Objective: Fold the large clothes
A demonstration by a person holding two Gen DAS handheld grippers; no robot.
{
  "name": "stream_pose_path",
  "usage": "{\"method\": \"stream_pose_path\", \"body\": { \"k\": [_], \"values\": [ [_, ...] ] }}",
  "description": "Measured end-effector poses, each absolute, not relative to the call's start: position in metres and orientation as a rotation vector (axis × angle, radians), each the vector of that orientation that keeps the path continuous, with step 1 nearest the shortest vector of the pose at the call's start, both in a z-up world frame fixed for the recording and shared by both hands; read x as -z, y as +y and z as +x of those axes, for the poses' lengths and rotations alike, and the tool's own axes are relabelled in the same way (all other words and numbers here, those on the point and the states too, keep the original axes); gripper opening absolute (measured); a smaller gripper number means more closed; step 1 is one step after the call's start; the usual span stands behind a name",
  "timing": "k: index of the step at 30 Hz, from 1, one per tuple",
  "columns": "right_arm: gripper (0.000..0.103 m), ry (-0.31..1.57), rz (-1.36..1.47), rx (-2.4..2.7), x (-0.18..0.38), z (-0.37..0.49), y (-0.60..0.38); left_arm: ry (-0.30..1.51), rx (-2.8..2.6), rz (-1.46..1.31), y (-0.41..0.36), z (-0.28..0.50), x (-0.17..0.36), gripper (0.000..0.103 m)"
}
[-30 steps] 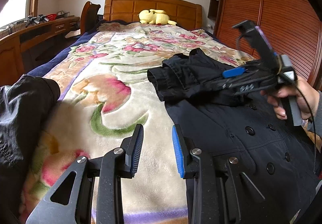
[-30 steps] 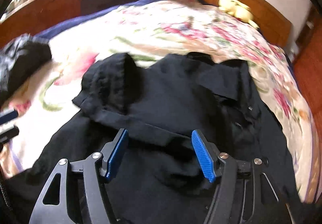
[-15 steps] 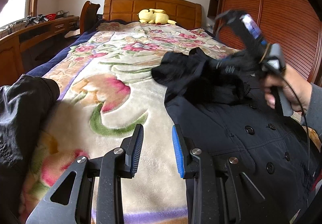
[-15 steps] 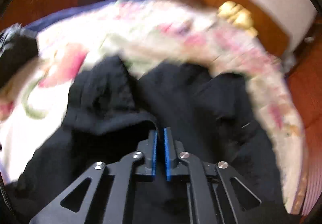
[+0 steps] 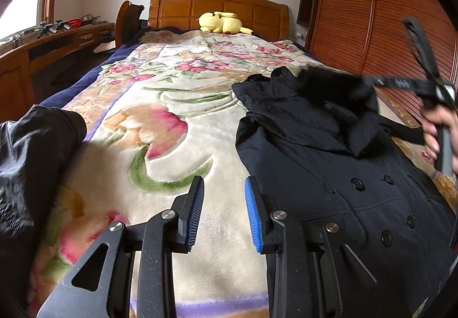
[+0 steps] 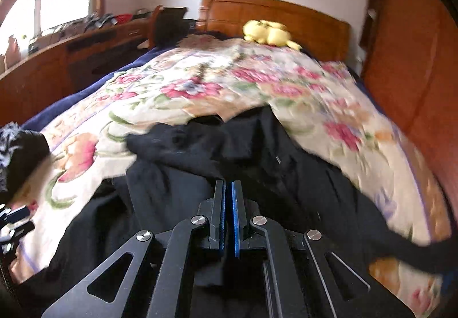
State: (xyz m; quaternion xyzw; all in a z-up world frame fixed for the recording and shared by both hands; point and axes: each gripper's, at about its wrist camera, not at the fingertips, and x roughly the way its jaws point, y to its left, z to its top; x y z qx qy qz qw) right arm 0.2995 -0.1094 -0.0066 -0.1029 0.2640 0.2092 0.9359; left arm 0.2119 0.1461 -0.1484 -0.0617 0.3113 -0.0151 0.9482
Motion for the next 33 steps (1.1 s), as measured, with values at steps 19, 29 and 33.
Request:
{"method": "stream_pose_path", "body": {
  "k": [19,29,33],
  "values": [
    [0.006,0.514,-0.384,-0.446,0.018,0.211,-0.128,0.650,0.011,-0.095,0.142,0.215,0.151,0.030],
    [0.042,0.624,-0.494,-0.493,0.028,0.252,-0.070,0.650,0.011,-0.094,0.141,0.215,0.151,0.030],
    [0.044,0.680,-0.583,-0.455,0.037,0.274,-0.049,0.650,0.010,-0.091,0.140,0.215,0.151,0.030]
  ]
}}
